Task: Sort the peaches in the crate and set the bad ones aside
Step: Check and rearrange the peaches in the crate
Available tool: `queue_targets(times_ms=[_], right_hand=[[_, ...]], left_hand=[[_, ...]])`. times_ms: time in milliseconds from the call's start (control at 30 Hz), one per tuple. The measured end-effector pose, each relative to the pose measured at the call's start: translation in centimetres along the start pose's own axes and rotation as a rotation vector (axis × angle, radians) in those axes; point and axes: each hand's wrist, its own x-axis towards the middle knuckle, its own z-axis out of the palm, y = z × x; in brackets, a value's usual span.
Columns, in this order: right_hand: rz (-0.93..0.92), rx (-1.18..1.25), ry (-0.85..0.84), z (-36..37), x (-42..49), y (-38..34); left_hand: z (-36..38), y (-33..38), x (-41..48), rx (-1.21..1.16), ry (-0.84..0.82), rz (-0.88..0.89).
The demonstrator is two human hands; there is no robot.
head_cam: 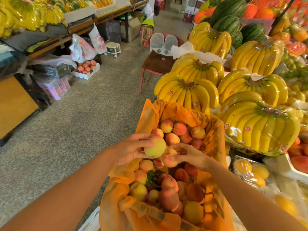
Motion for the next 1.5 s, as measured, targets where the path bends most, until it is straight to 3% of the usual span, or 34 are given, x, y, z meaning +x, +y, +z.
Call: queue_targets(times_ms=[67, 167, 533, 600, 667, 767, 967, 1133, 1500], right_hand=[[0.03, 0.268, -0.11, -0.4, -1.5, -0.9], [0.079, 0.458, -0.158, -0.8, -2.6, -1.3], [0.117, 0.764, -0.086, -0.6, -6.9, -3.1], [0.069, 0.633, -0.041, -0.7, -7.6, -3.0], [0.052, 0.434, -0.03, -0.8, -8.2, -2.7], [0.052, 0.097, -0.101, -0.6, -9.2, -2.2], [0.075, -0.544, -0.268, 1.0, -9.9, -1.7], [0.09, -0.769, -0.371, 1.7, -9.7, -0.8], [0.084, -0.806, -0.467, 1.8, -9.3, -1.5]], left_hand=[[0.4, 0.1, 0.0, -0.001, -0.017, 0.009], [1.3, 0.2, 0.0, -0.045, -0.014, 0.015], [4.2, -0.8, -0.7, -0.17, 0.131, 0.054], [4.4, -1.1, -0.9, -0.043, 0.127, 0.034], [4.4, -1.5, -1.1, 0.243, 0.131, -0.012], [5.0, -2.3, -1.7, 0.62, 0.1, -0.095], [5.1, -5.0, -2.0, 1.028, -0.048, -0.229], [4.4, -5.1, -1.9, 1.14, -0.073, -0.233], [5.0, -4.7, -1.5, 1.306, -0.173, -0.294]])
